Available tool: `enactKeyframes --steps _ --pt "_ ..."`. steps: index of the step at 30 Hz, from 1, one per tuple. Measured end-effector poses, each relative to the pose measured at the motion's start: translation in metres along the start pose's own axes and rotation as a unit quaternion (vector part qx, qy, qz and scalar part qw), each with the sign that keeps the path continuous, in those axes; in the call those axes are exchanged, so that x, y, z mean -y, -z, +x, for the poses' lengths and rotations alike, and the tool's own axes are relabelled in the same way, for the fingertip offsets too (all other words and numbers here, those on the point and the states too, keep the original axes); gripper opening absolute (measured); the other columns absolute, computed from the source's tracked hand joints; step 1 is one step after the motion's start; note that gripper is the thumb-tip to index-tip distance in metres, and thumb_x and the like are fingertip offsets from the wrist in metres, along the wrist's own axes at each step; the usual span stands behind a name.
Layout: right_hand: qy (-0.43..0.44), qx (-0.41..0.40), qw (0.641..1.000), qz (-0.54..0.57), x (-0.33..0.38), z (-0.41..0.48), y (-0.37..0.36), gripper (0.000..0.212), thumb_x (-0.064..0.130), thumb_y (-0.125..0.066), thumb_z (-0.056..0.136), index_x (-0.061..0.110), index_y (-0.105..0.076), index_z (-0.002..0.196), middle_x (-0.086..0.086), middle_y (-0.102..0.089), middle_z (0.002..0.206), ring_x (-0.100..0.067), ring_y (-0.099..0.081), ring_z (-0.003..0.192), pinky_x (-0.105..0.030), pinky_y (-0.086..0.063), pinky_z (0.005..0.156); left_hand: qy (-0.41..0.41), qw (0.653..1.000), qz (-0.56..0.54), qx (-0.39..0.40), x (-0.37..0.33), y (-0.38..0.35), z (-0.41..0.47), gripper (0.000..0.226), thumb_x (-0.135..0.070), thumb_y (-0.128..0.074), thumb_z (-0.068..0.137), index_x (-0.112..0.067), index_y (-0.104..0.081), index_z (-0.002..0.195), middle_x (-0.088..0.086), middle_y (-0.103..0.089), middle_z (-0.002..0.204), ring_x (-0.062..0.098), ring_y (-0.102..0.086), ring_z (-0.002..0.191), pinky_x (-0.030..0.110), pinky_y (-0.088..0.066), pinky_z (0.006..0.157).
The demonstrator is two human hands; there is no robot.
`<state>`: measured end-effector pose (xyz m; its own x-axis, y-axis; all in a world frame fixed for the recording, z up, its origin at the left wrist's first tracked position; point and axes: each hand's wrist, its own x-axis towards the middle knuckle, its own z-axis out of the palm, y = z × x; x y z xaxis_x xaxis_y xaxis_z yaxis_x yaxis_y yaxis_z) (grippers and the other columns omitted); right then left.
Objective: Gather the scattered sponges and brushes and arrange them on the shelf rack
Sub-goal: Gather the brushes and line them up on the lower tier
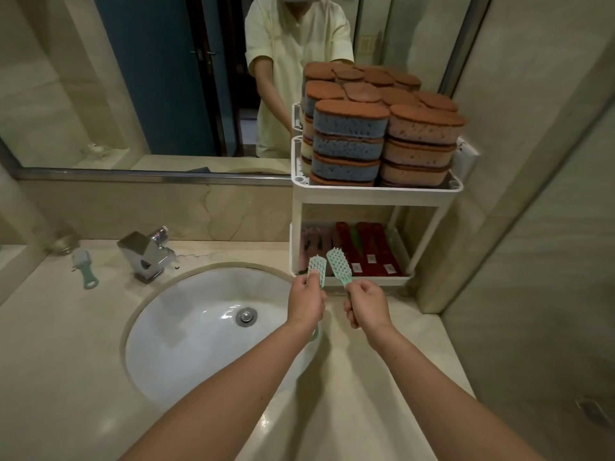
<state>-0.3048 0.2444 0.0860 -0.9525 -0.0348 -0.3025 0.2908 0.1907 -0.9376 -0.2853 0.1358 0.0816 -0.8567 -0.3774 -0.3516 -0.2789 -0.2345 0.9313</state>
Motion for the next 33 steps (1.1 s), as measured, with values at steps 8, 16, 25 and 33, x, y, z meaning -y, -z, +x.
enactKeyframes --steps 8,16,25,33 --pt "-0.022 -0.028 0.999 0.018 -0.003 0.021 0.035 0.017 0.012 -0.035 0.096 0.006 -0.051 0.096 -0.009 -0.045 0.069 -0.017 -0.041 0.047 -0.026 -0.03 0.042 -0.02 1.0 0.018 0.011 -0.004 -0.042 0.01 0.017 -0.007 -0.034 0.096 -0.011 -0.045 0.109 0.005 -0.053 0.08 0.013 -0.04 0.05 0.027 -0.032 0.045" --pt "-0.035 -0.023 0.999 0.016 -0.003 0.055 0.041 0.02 0.01 -0.039 0.097 0.009 -0.058 0.102 -0.006 -0.054 0.083 -0.02 -0.052 0.069 -0.029 -0.045 0.058 -0.019 0.999 0.038 -0.026 -0.004 -0.056 0.043 0.025 -0.003 -0.036 0.099 -0.013 -0.046 0.119 0.004 -0.054 0.077 0.015 -0.051 0.059 0.026 -0.05 0.055" --pt "-0.019 0.027 0.999 -0.042 0.011 0.125 0.021 0.015 0.007 -0.062 0.086 0.02 -0.067 0.089 -0.002 -0.068 0.094 -0.019 -0.062 0.09 -0.031 -0.05 0.079 -0.014 0.98 0.165 -0.107 -0.027 -0.057 0.126 0.039 -0.011 -0.052 0.092 -0.011 -0.049 0.13 0.013 -0.061 0.127 0.033 -0.057 0.116 0.044 -0.046 0.101" --pt "-0.031 0.089 0.987 -0.128 0.02 0.177 -0.007 0.027 0.015 -0.066 0.087 0.016 -0.068 0.114 -0.007 -0.064 0.094 -0.017 -0.058 0.074 -0.02 -0.042 0.049 0.036 0.965 0.22 -0.138 -0.042 -0.057 0.161 0.058 -0.005 -0.057 0.088 -0.004 -0.032 0.141 0.018 -0.046 0.139 0.035 -0.048 0.125 0.039 -0.041 0.104"
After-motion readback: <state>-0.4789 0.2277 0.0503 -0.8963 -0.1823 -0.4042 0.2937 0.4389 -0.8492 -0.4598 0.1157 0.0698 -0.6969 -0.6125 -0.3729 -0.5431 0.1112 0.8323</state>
